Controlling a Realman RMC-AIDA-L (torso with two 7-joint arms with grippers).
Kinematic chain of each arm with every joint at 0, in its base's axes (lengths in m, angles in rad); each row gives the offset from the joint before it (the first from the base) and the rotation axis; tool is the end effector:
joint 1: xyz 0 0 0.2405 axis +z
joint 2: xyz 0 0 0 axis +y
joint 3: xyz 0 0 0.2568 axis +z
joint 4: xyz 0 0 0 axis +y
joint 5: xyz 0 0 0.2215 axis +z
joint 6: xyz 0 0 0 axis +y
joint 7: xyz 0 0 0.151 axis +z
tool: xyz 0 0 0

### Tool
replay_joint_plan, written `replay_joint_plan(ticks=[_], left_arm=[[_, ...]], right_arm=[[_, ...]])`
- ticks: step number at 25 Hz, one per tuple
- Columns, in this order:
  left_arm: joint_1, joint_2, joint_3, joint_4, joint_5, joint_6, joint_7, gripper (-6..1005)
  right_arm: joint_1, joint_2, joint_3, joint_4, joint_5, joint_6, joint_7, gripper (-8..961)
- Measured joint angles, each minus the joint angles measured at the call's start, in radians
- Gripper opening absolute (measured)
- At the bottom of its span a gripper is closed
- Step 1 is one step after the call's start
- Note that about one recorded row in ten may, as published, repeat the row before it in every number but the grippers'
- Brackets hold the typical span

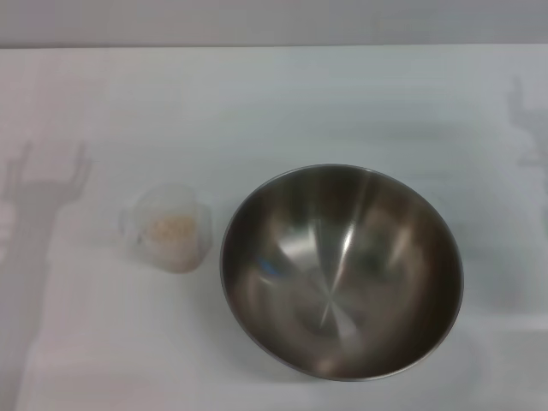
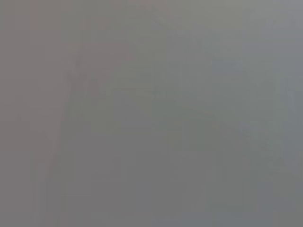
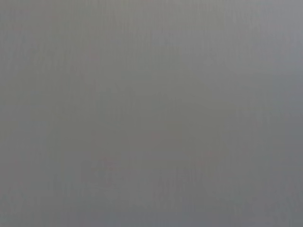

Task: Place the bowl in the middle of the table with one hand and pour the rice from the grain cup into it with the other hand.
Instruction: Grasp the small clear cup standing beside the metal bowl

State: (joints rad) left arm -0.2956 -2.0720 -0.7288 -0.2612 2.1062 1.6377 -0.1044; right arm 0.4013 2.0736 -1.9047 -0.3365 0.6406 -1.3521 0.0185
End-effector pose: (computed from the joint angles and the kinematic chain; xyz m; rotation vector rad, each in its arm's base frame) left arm -0.3125 0.2859 0.0199 -1.3164 -0.2914 -0.9963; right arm 0.2943 0.3569 0.0367 -1.3136 0.2792 0.8802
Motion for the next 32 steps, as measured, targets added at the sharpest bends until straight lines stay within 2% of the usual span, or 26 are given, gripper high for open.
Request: replay_joint_plan(ticks=[8,9,15,17,20,21,24,29,32], left_arm=[[0.044,0.003,0.133,0.06,0.001,0.037,0.0,737],[0.062,0.003,0.177,0.07,0.001,0.036,0.0,737],[0.111,0.003,0.254,0.073,0.001,0.048,0.0,736],[0.139,0.003,0.307,0.074,0.0,0.054,0.0,736],[0.146,0.002,0.323,0.074,0.0,0.054,0.0,735],[0.172,-0.001,0.4,0.073,0.0,0.042,0.001,735],[0.181,-0.001,0.424,0.07,0.0,0.031,0.002,734],[0.193,-0.002,0.49,0.056,0.0,-0.057,0.002,733],[0.189,-0.003,0.501,0.044,0.0,-0.1,0.002,733]], right_arm=[[-0.002,0.001,0.005,0.074,-0.003,-0.011,0.004,546],[-0.004,0.001,0.013,0.09,0.001,-0.011,0.006,546],[0.001,-0.001,0.022,0.114,0.003,-0.011,0.007,547],[0.004,-0.002,0.023,0.119,0.003,-0.012,0.008,547],[0.005,-0.005,0.038,0.12,0.002,-0.013,0.008,547],[0.005,-0.005,0.043,0.12,0.001,-0.013,0.008,547],[0.012,-0.008,0.049,0.121,0.001,-0.01,0.008,548],[0.021,-0.014,0.049,0.128,0.001,-0.002,0.008,547],[0.025,-0.015,0.049,0.129,0.0,-0.002,0.008,546]])
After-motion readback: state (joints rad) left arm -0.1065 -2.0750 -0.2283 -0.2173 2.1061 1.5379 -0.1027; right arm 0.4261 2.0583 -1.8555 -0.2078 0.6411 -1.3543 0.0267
